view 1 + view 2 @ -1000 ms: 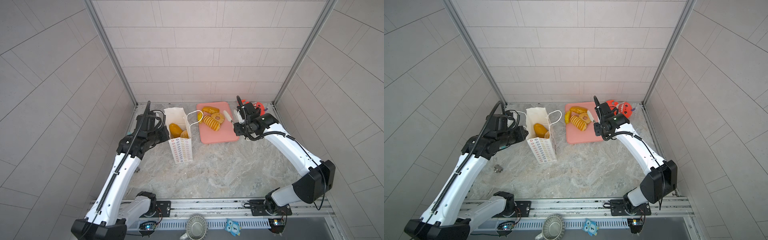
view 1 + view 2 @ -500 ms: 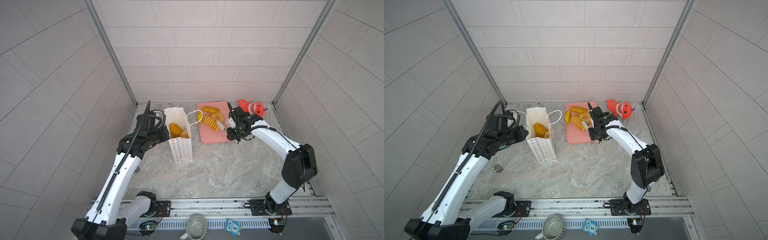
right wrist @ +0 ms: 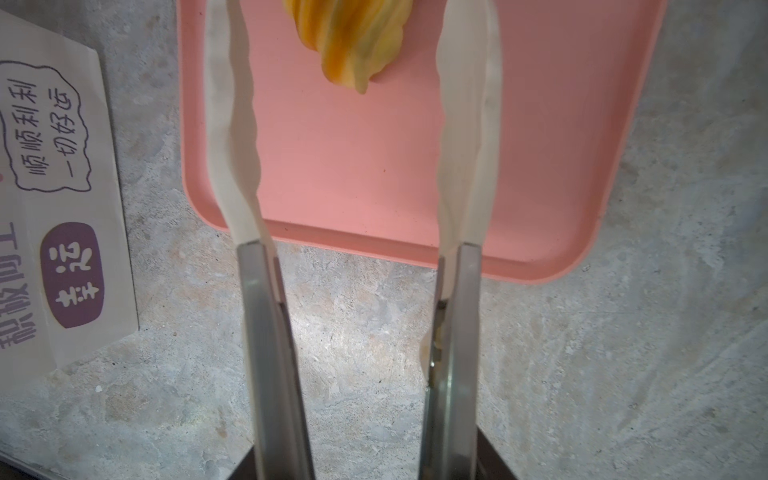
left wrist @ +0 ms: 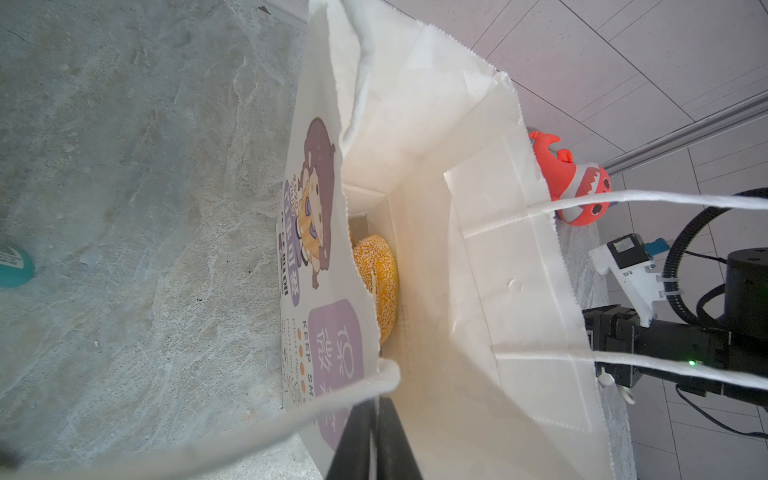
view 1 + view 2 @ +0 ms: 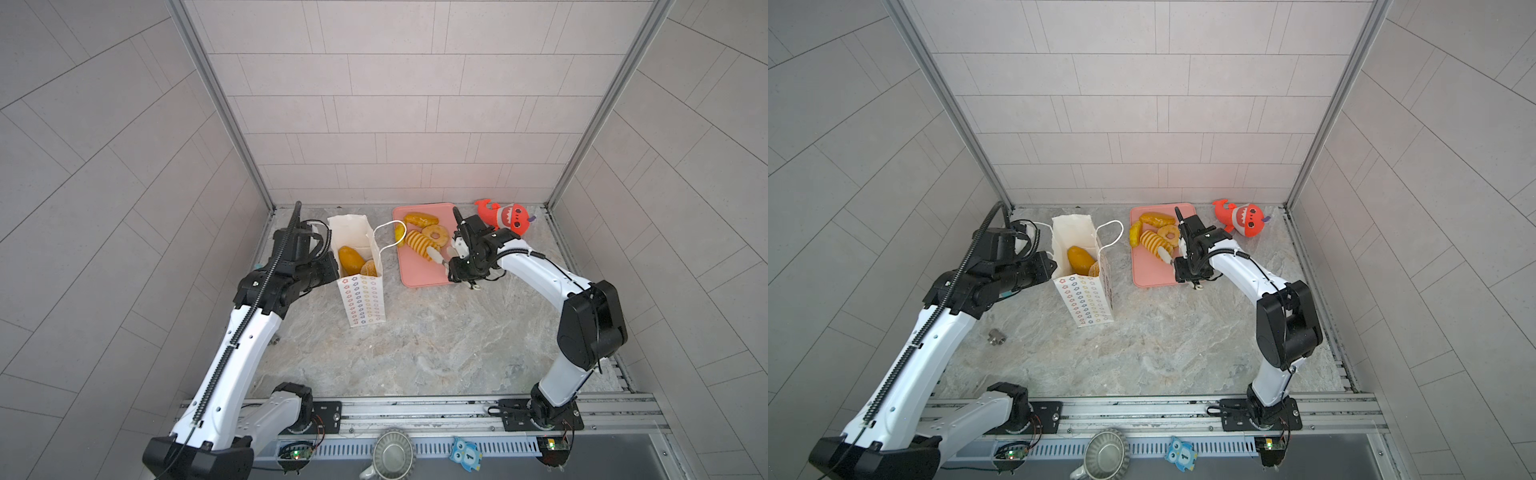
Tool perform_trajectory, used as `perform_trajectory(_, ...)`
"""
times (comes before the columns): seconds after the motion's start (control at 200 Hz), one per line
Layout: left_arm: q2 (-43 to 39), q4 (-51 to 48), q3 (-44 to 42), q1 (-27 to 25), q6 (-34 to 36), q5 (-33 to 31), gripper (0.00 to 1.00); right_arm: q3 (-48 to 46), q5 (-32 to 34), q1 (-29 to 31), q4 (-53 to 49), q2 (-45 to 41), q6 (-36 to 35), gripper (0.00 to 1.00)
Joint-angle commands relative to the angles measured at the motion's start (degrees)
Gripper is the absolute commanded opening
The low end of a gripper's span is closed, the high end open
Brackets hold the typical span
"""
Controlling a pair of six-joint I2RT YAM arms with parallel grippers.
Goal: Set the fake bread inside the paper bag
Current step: 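Lower the tongs with the right gripper and pinch the ridged spiral bread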
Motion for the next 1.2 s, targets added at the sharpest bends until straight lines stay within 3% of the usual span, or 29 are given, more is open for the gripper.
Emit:
perform_trajectory(0.0,0.1,-0.4,0.5,-0.1,0.6,-0.4,0.11,-0.8,-2.7,-1.1,1.5,0.6,0.6,0.53)
perform_trajectory(0.866,1.1,-1.1,1.6,-0.1,1.0,-0.9,0.11,2.6,-9.1,-2.4,4.3,8.0,0.4,0.56)
perform_trajectory(1.196,1.3,-1.8,2.1,-0.1,1.1,-1.1,0.11,4.8,-9.5,-2.4,4.9,10.4,0.6,0.52)
